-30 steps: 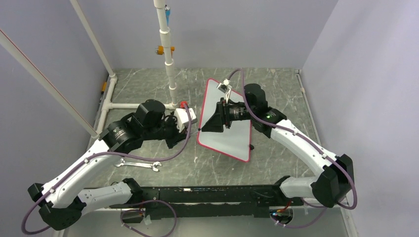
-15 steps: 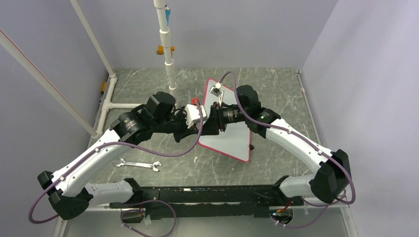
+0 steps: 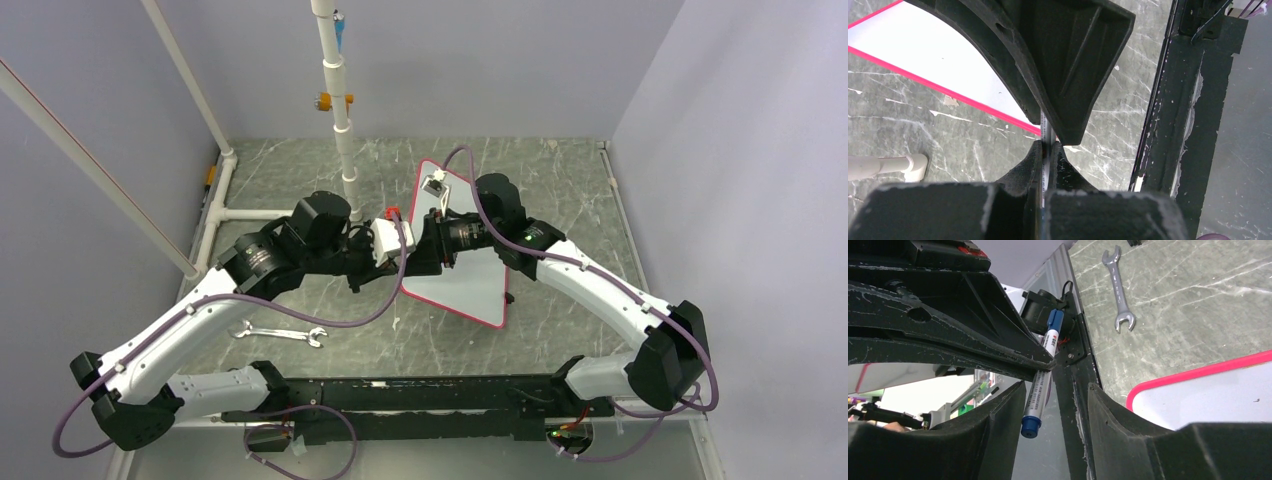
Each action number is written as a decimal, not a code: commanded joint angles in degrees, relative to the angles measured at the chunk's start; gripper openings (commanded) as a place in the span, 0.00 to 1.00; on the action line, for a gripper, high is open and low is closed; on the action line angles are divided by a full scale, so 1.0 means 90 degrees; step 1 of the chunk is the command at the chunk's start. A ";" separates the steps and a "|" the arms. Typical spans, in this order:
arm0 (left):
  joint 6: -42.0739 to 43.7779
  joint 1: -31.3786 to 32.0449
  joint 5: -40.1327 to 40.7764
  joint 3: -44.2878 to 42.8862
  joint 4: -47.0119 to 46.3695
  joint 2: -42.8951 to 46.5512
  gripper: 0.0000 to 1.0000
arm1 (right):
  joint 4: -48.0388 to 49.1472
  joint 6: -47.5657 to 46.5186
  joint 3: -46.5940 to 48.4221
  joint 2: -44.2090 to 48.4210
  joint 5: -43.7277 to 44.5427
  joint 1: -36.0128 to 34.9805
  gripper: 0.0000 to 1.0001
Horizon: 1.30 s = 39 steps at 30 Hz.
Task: Write a sentence on the whiteboard
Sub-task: Pass from the left arm to the right
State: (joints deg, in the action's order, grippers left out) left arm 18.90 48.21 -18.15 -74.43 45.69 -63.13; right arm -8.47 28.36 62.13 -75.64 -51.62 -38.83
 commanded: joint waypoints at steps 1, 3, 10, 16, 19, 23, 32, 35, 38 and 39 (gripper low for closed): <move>0.0115 0.0040 -0.0039 0.0064 -0.0131 0.0191 0.00 | 0.0273 0.0031 0.0375 0.0175 0.0087 0.0015 0.52; 0.0110 0.0043 -0.0034 0.0067 -0.0119 0.0190 0.00 | 0.0239 0.0072 0.0453 0.0131 0.0138 0.0026 0.50; 0.0117 0.0050 0.0006 0.0058 -0.0151 0.0165 0.00 | 0.0269 0.0191 0.0500 0.0038 0.0178 0.0033 0.42; 0.0140 0.0053 0.0170 -0.0162 -0.0173 0.0034 0.00 | 0.0161 0.0155 0.0446 -0.0021 0.0160 0.0018 0.37; 0.0137 0.0050 0.0340 -0.0143 -0.0209 0.0026 0.00 | 0.0116 0.0127 0.0370 0.0015 0.0142 0.0016 0.37; 0.0149 0.0059 0.0495 -0.0160 -0.0196 -0.0007 0.00 | -0.0045 0.0072 0.0355 0.0008 0.0122 0.0018 0.38; 0.0166 0.0076 0.0412 -0.0245 -0.0163 -0.0080 0.00 | 0.0001 0.0136 0.0363 -0.0129 0.0127 0.0018 0.38; 0.0179 0.0096 0.0396 -0.0229 -0.0174 -0.0085 0.00 | 0.0024 0.0159 0.0437 -0.0195 0.0153 0.0018 0.37; 0.0177 0.0114 0.0408 -0.0246 -0.0175 -0.0087 0.00 | -0.0028 0.0136 0.0513 -0.0286 0.0159 0.0016 0.28; 0.0183 0.0121 0.0408 -0.0250 -0.0177 -0.0080 0.00 | -0.0037 0.0132 0.0524 -0.0312 0.0159 0.0019 0.25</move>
State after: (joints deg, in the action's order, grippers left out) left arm 19.62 48.77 -14.09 -74.04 45.67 -64.01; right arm -9.98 29.56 64.49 -77.80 -50.04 -38.72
